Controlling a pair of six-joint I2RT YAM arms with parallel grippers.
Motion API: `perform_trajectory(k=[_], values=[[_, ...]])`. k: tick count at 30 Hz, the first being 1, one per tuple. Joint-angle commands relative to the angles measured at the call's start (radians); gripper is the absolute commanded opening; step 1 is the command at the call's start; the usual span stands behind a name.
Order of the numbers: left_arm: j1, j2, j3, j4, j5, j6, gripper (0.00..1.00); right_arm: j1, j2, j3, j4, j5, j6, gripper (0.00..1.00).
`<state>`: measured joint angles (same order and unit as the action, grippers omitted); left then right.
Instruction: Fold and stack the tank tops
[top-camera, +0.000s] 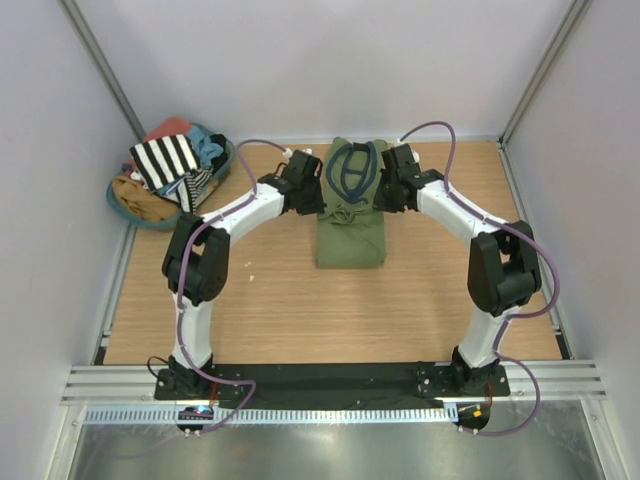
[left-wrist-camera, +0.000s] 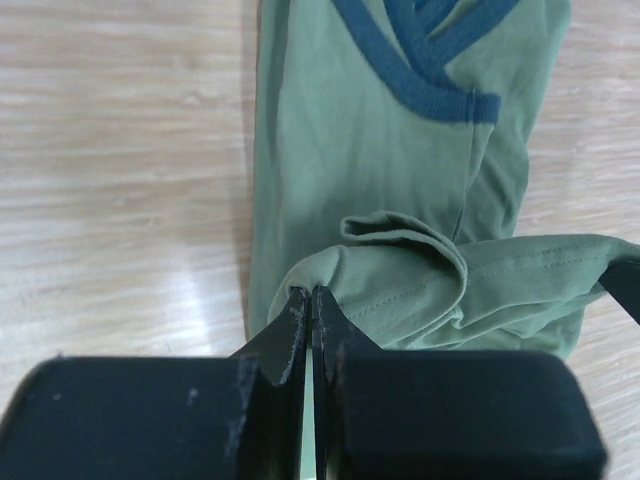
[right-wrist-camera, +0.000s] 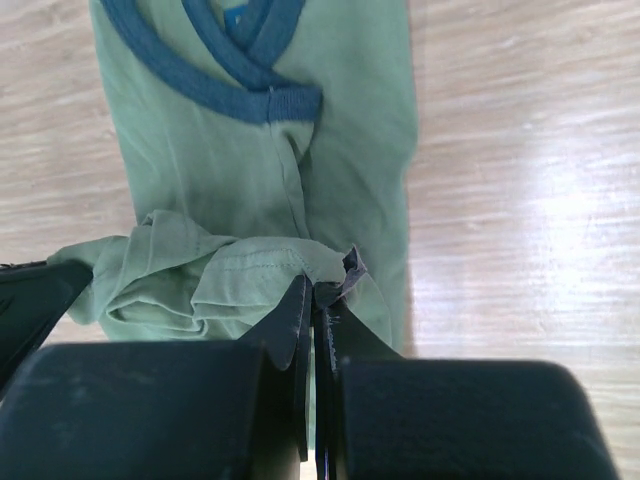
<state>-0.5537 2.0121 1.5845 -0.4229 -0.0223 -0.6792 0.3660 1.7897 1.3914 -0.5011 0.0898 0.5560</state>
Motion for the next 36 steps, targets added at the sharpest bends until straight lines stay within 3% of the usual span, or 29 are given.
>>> perform_trajectory(k=[1,14,15,16,17,19,22,23,31,36], values=[[0.024,0.030,0.080,0.009,0.019,0.026,0.00,-0.010,0.031,0.078,0.003,0.011,-0.019,0.01],[0.092,0.175,0.232,0.012,0.094,0.029,0.06,-0.058,0.183,0.193,0.096,-0.004,-0.018,0.01],[0.098,0.184,0.242,0.024,0.110,0.029,0.16,-0.061,0.203,0.201,0.114,-0.002,-0.022,0.06],[0.107,0.207,0.252,0.036,0.155,0.029,0.27,-0.062,0.209,0.204,0.111,0.013,-0.024,0.32],[0.129,0.217,0.258,0.036,0.180,0.018,0.46,-0.064,0.212,0.192,0.107,0.022,-0.019,0.42],[0.152,0.194,0.241,0.036,0.220,0.017,0.54,-0.065,0.166,0.137,0.143,0.015,-0.011,0.57],[0.155,0.087,0.116,0.105,0.187,0.036,0.70,-0.070,0.042,-0.032,0.246,0.016,0.001,0.70],[0.155,0.058,0.064,0.119,0.183,0.041,0.74,-0.075,0.016,-0.090,0.262,0.002,0.005,0.70],[0.095,-0.202,-0.237,0.176,0.153,0.007,0.75,-0.076,-0.288,-0.419,0.378,-0.160,0.007,0.66],[0.008,-0.306,-0.408,0.257,0.159,-0.003,0.74,-0.075,-0.314,-0.531,0.435,-0.263,-0.065,0.70]])
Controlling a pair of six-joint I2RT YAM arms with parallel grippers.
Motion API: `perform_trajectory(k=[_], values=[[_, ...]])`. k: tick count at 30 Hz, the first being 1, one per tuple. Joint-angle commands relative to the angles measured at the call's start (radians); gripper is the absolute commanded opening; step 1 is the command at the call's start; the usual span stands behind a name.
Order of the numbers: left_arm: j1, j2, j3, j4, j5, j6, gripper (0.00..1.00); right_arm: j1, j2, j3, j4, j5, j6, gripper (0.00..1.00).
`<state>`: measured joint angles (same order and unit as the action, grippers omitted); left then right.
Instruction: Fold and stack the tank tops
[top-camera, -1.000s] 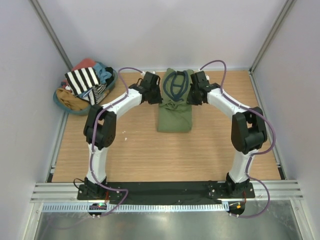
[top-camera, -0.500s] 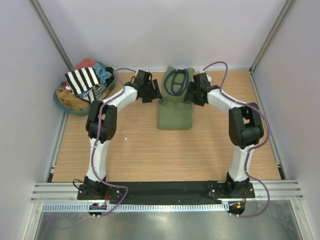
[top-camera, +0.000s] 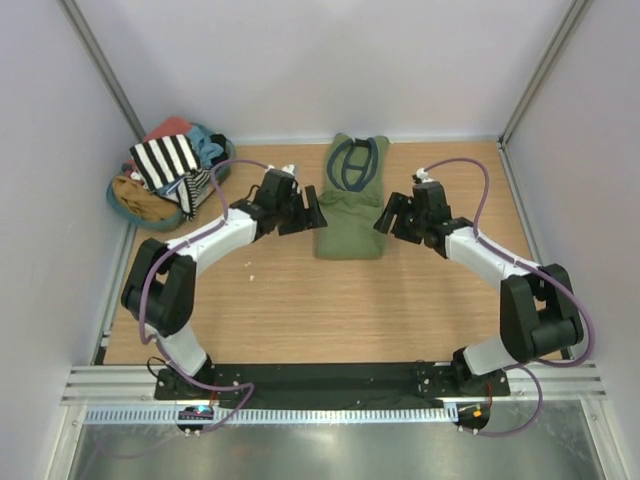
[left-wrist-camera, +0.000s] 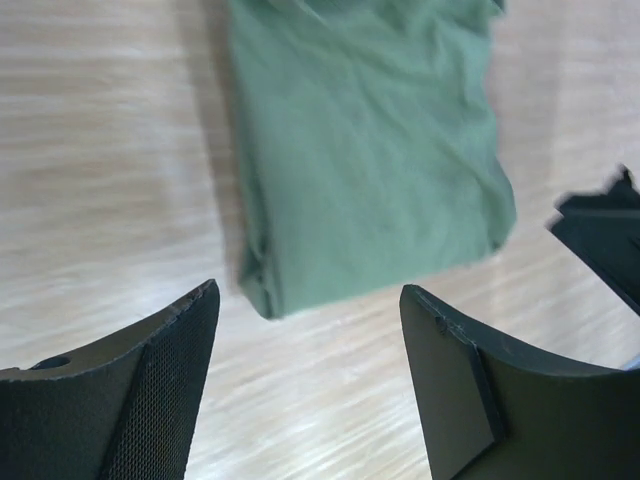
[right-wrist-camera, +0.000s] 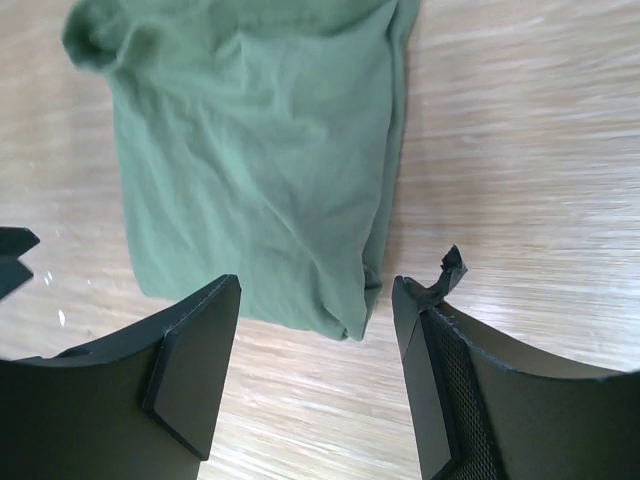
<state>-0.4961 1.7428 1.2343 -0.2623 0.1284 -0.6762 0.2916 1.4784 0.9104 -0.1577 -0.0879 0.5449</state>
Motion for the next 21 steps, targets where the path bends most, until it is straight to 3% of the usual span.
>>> perform_trajectory(k=[1,11,14,17,21], values=[[-0.059,-0.040,-0.068,0.101,0.007,-0.005,0.74,0.000,0.000,-0.062,0.102,-0.101,-0.059,0.69],[-0.087,0.027,-0.090,0.133,0.019,0.007,0.70,0.004,0.085,-0.134,0.262,-0.168,-0.068,0.69],[-0.091,0.053,-0.085,0.143,0.040,0.007,0.62,0.003,0.095,-0.145,0.262,-0.173,-0.068,0.62],[-0.098,0.067,-0.088,0.156,0.045,0.004,0.59,0.006,0.080,-0.176,0.282,-0.176,-0.065,0.61],[-0.102,0.073,-0.096,0.167,0.050,0.001,0.54,0.004,0.076,-0.177,0.273,-0.188,-0.063,0.51]])
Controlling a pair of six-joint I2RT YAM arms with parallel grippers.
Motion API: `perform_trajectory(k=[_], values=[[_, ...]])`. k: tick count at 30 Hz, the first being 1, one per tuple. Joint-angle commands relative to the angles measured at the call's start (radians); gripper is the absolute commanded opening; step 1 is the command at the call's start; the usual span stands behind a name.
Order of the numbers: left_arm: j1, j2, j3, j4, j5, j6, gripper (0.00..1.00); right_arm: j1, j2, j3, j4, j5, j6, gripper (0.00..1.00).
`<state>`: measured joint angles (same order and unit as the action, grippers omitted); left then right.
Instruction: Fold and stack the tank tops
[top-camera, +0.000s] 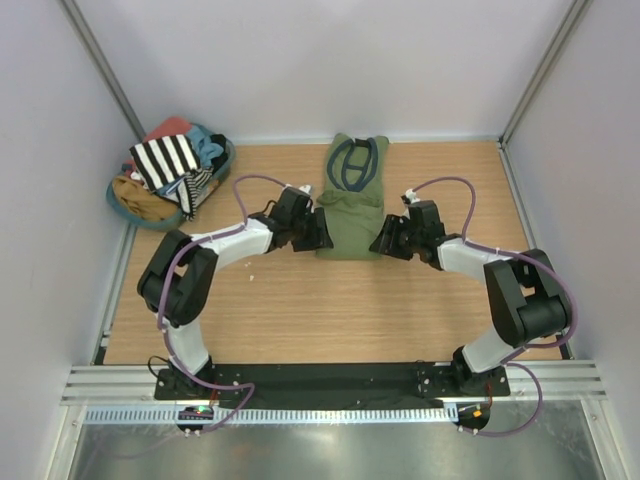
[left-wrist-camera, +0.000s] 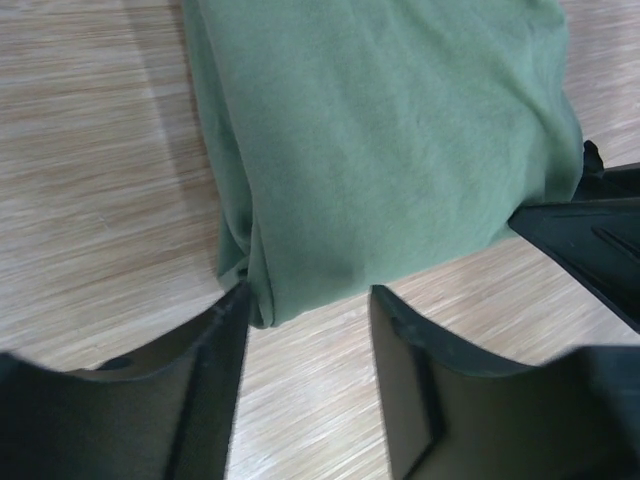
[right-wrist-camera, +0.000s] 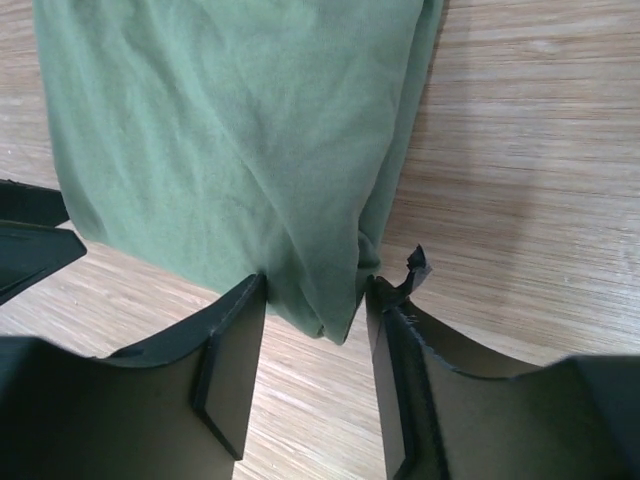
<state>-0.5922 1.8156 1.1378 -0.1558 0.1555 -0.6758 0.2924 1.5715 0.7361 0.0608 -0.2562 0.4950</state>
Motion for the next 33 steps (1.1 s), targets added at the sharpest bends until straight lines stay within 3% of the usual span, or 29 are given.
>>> perform_trajectory(k=[1,6,14,19,24,33], values=[[-0.008,0.001,-0.003,0.064,0.024,-0.001,0.49,0.005,-0.022,-0.007,0.050,-0.020,-0.009,0.49],[-0.006,0.011,-0.019,0.070,0.012,-0.013,0.26,0.005,-0.041,-0.015,0.010,0.005,-0.004,0.31],[-0.004,0.047,-0.052,0.065,-0.043,-0.042,0.00,0.005,0.018,0.003,-0.031,0.014,0.008,0.03],[-0.003,0.077,-0.052,-0.007,-0.140,-0.053,0.00,0.005,0.099,0.029,-0.153,0.155,0.028,0.01],[-0.003,0.079,-0.062,-0.002,-0.116,-0.057,0.00,0.004,0.117,0.026,-0.157,0.147,0.040,0.01],[-0.012,-0.060,-0.156,0.007,-0.109,-0.070,0.00,0.005,-0.057,-0.021,-0.223,0.176,0.036,0.06]])
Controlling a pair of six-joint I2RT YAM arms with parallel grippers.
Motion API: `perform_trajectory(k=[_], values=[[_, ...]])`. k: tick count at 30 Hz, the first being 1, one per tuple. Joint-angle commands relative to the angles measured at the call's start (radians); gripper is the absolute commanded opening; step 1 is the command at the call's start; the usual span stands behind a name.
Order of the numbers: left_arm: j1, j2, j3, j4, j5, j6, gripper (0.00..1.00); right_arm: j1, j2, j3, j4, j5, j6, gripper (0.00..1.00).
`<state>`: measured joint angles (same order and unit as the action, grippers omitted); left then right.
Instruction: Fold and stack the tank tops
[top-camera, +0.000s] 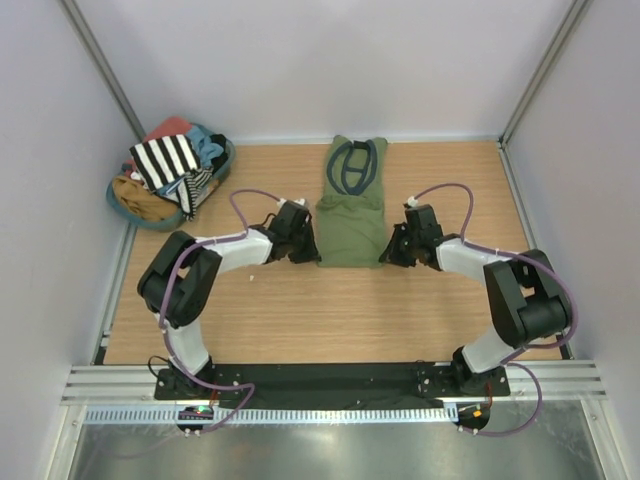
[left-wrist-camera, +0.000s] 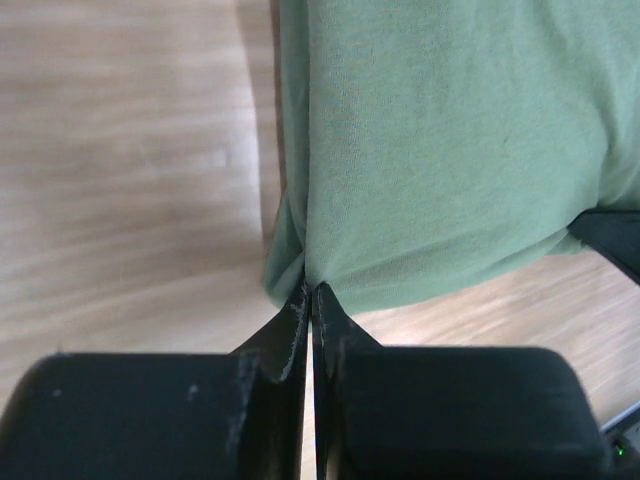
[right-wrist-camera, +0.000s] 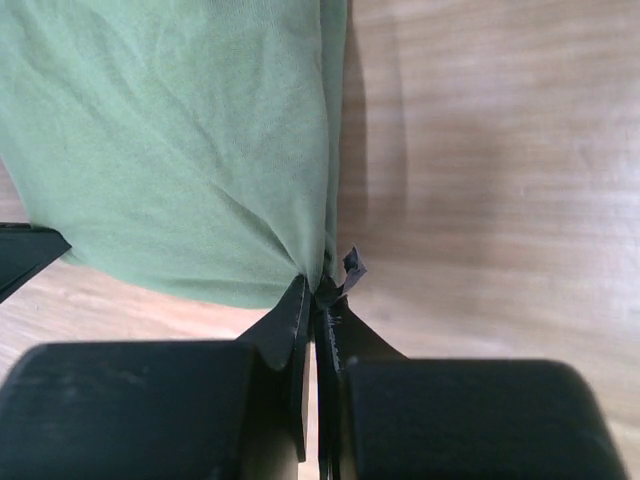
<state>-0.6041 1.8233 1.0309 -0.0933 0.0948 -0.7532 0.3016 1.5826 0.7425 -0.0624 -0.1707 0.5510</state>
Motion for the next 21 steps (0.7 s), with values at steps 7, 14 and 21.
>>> perform_trajectory(k=[7,14,21], values=[[-0.071,-0.120,-0.135,-0.033,-0.059,-0.032,0.00,-0.005,-0.148,-0.081,-0.142,0.054,-0.016,0.09],[-0.120,-0.208,-0.238,-0.003,-0.133,-0.084,0.01,0.004,-0.257,-0.123,-0.257,0.108,-0.005,0.35],[-0.138,-0.288,-0.296,-0.002,-0.161,-0.097,0.50,0.004,-0.386,-0.189,-0.255,0.048,-0.017,0.59]])
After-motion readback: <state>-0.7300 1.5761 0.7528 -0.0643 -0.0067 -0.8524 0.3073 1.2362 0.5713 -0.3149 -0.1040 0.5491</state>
